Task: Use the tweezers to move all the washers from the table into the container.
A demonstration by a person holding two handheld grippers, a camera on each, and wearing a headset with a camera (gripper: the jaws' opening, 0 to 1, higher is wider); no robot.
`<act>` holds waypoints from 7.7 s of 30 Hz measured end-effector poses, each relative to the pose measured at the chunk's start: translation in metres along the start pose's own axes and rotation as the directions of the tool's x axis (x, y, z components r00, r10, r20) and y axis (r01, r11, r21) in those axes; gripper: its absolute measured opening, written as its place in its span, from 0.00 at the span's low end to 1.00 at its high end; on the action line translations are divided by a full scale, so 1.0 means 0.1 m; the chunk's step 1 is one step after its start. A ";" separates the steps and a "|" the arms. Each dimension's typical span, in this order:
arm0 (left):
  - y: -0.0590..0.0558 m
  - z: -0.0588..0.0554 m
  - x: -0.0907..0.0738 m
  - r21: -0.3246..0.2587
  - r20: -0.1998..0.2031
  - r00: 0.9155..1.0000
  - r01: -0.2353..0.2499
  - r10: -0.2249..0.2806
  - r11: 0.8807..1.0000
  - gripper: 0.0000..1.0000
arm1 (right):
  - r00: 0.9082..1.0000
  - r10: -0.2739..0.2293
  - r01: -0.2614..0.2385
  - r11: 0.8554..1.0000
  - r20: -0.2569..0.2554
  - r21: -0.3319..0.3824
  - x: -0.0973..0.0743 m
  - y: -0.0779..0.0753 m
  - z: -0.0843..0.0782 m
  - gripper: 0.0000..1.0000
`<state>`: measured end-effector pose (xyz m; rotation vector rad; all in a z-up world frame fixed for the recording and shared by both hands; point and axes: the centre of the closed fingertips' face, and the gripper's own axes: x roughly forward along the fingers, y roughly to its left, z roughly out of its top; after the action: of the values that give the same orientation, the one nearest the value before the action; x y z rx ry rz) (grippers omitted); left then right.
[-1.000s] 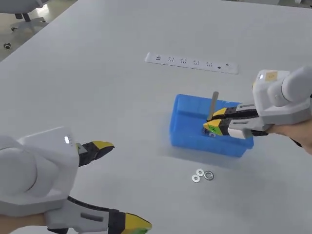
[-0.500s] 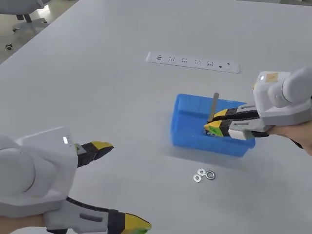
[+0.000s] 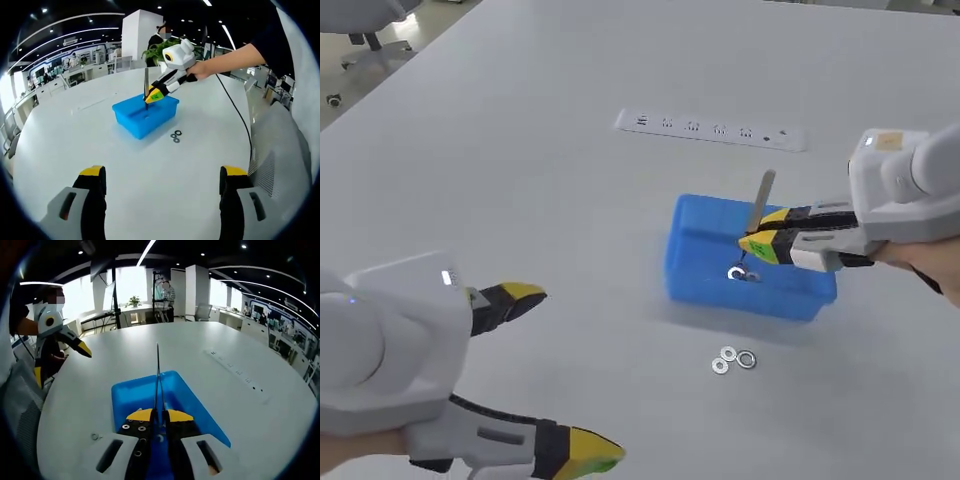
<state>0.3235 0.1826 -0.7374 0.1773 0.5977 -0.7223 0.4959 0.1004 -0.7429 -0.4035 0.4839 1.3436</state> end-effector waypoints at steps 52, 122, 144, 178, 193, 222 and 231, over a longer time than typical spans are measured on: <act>0.09 1.59 1.10 0.288 0.034 0.950 0.289 -0.312 0.913 0.08 | 0.996 0.088 -0.091 0.989 -0.033 -0.114 -0.06 0.32 -0.02 0.08; -0.33 1.59 0.60 0.407 0.052 0.968 0.205 -0.247 0.890 0.05 | 0.988 -0.074 0.067 0.996 0.137 0.051 -0.96 0.95 -0.22 0.69; -0.56 1.14 0.55 0.333 0.061 0.978 0.167 -0.198 0.928 0.05 | 0.999 -0.027 0.026 0.999 0.034 0.023 -1.05 1.44 -0.70 0.91; -0.63 0.94 0.72 0.336 0.047 0.979 0.172 -0.199 0.926 0.05 | 0.994 -0.053 0.037 0.987 0.097 0.154 -1.06 1.42 -0.70 0.99; -0.60 0.95 0.74 0.345 0.051 0.980 0.166 -0.194 0.924 0.05 | 0.994 -0.045 0.029 0.986 0.098 0.165 -1.04 1.45 -0.70 0.97; -0.58 0.89 0.79 0.333 -0.009 0.976 0.209 -0.219 0.919 0.05 | 0.982 0.176 -0.178 0.984 0.069 0.019 -0.45 1.42 -0.37 0.79; -0.53 0.86 0.77 0.320 -0.017 0.978 0.202 -0.207 0.926 0.05 | 0.970 0.242 -0.241 0.968 0.016 -0.064 -0.19 1.36 -0.31 0.50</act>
<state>0.3724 0.0692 -0.7083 0.4146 0.4830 -1.0227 0.3557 0.0928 -0.7584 -0.3877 0.4840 1.6006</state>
